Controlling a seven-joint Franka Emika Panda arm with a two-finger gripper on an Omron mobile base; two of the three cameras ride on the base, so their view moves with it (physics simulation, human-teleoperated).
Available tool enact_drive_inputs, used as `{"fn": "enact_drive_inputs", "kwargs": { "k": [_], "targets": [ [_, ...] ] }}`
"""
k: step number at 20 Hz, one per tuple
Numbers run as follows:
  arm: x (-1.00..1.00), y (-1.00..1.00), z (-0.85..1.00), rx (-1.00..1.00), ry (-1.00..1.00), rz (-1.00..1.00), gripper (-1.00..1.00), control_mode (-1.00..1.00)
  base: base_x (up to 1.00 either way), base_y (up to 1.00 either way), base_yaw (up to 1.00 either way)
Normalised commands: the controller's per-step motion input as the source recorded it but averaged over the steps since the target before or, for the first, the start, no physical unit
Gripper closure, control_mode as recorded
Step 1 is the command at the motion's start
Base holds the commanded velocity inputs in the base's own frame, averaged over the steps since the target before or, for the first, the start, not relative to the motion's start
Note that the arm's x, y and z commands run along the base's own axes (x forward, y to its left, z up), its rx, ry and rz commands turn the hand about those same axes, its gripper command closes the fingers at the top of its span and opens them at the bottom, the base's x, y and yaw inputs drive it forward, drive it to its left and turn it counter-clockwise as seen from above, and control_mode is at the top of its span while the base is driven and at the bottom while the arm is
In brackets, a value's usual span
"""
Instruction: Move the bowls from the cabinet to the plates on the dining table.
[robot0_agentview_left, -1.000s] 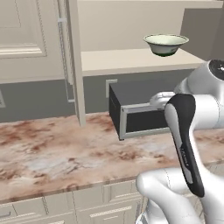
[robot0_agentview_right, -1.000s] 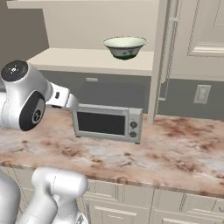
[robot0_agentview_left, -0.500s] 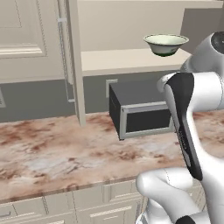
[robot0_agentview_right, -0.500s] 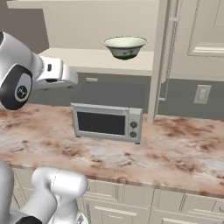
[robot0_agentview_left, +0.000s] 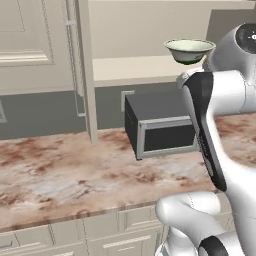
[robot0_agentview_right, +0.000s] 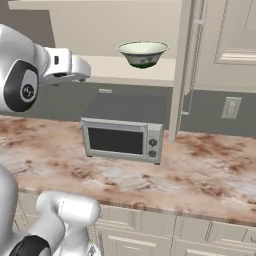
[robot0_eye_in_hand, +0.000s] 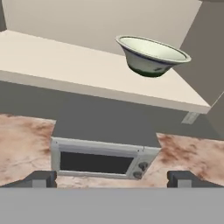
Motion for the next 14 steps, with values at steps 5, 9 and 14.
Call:
{"fn": "enact_drive_inputs", "kwargs": {
  "k": [5, 9, 14],
  "targets": [
    [0.79, 0.00, 0.15, 0.09, -0.01, 0.00, -1.00, -1.00, 0.00, 0.00, 0.00],
    [0.11, 0.00, 0.62, 0.00, 0.05, 0.00, -1.00, -1.00, 0.00, 0.00, 0.00],
    [0.13, 0.00, 0.20, 0.00, 0.07, 0.00, -1.00, -1.00, 0.00, 0.00, 0.00]
  ]
}}
